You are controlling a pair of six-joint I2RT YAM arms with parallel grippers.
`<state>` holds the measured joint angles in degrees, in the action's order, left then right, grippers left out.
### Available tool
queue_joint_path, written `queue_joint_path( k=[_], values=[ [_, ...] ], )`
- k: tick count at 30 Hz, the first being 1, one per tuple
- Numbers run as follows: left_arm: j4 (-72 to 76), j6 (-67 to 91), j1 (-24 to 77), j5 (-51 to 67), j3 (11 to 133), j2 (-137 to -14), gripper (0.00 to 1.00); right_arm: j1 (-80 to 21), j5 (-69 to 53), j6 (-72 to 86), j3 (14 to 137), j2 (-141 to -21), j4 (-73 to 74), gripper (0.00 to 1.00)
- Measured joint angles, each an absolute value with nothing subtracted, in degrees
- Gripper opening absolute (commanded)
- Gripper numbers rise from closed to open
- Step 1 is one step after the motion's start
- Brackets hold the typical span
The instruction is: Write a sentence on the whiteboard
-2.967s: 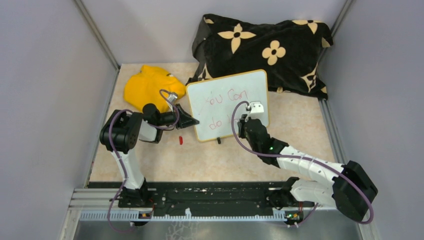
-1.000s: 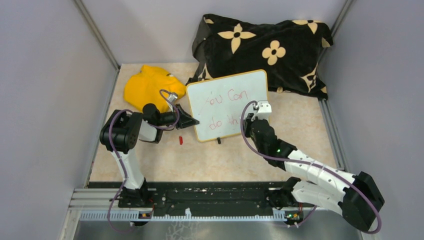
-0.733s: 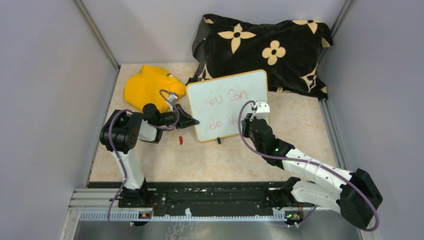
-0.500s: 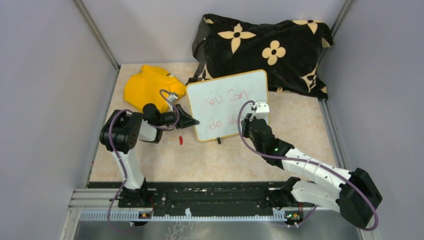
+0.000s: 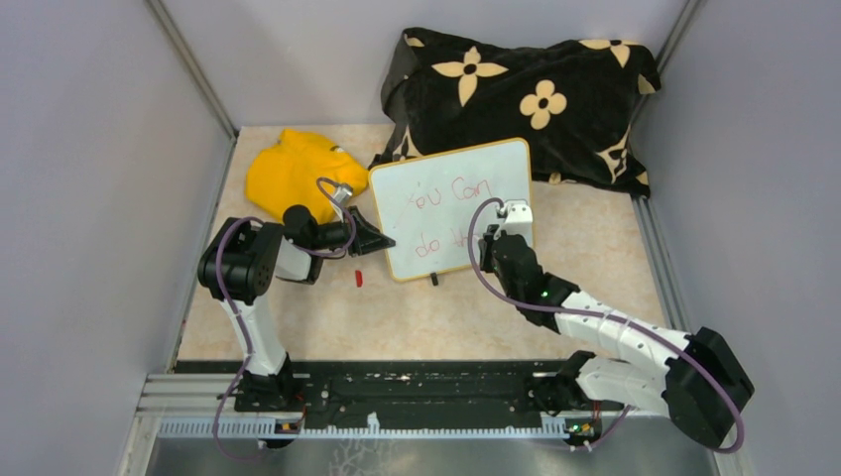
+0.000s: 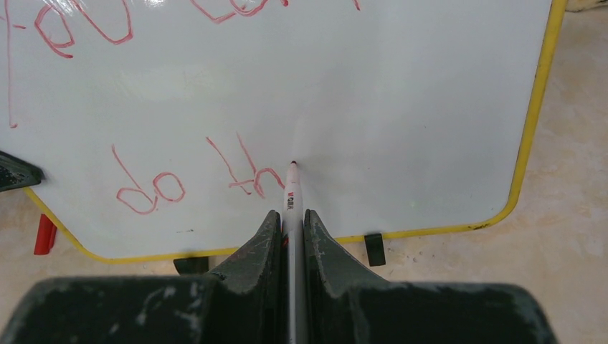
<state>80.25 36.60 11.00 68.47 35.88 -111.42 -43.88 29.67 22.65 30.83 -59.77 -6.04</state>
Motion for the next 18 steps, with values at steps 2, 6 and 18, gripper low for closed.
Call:
queue_joint_path(
  k=[2,6,18],
  values=[
    [80.14,36.58,11.0,68.47,35.88,-111.42,0.0,-43.77,29.65,22.74,30.79,-59.92,-6.04,0.0],
    [80.07,36.56,11.0,68.45,35.88,-111.42,0.0,-43.7,29.54,23.05,30.76,-60.25,-6.0,0.0],
    [79.85,36.53,11.0,68.42,35.88,-111.42,0.0,-43.7,28.8,24.71,28.75,-59.61,-6.11,0.0]
  ],
)
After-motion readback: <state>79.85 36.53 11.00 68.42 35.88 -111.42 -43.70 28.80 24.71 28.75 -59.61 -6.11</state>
